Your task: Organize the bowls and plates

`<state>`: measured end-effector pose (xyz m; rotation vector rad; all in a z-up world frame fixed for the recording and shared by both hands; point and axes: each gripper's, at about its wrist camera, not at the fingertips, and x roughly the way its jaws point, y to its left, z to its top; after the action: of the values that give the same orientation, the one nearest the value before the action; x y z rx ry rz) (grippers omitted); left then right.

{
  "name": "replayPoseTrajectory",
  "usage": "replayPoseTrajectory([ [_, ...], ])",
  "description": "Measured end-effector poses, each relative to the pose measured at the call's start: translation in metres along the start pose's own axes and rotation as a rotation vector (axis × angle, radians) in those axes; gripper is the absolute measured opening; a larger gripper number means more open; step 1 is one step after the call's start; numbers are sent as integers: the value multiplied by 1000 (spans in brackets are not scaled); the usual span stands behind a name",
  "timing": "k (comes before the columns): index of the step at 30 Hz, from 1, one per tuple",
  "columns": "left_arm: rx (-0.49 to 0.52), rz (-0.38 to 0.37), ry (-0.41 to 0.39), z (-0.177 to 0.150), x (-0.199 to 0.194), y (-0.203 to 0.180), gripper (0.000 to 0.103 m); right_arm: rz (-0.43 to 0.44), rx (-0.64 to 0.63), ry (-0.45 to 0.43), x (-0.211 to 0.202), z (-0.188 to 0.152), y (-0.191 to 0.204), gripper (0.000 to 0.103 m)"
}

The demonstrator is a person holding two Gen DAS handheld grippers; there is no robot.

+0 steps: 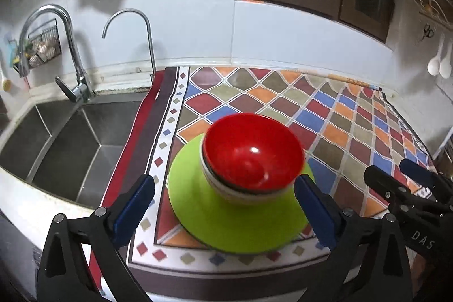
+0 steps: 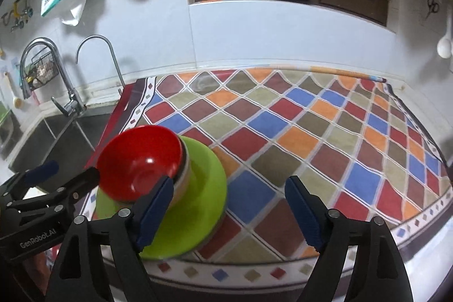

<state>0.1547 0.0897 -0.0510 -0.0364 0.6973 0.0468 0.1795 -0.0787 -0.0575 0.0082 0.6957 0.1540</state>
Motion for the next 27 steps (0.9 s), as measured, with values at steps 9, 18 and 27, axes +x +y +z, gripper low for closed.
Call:
replayPoseTrajectory([
  [9,9,66,-75,-42,-59,-25,103,-1,-16,-50,-52,-38,-27,86],
  [18,9,59,-107,-75,-104,-44,103,6,-27,-83,-107,-75,-39,86],
  [27,44,67,-150,-97,-144,-66,103,7,-4,-123,-151,-102,-54,86],
])
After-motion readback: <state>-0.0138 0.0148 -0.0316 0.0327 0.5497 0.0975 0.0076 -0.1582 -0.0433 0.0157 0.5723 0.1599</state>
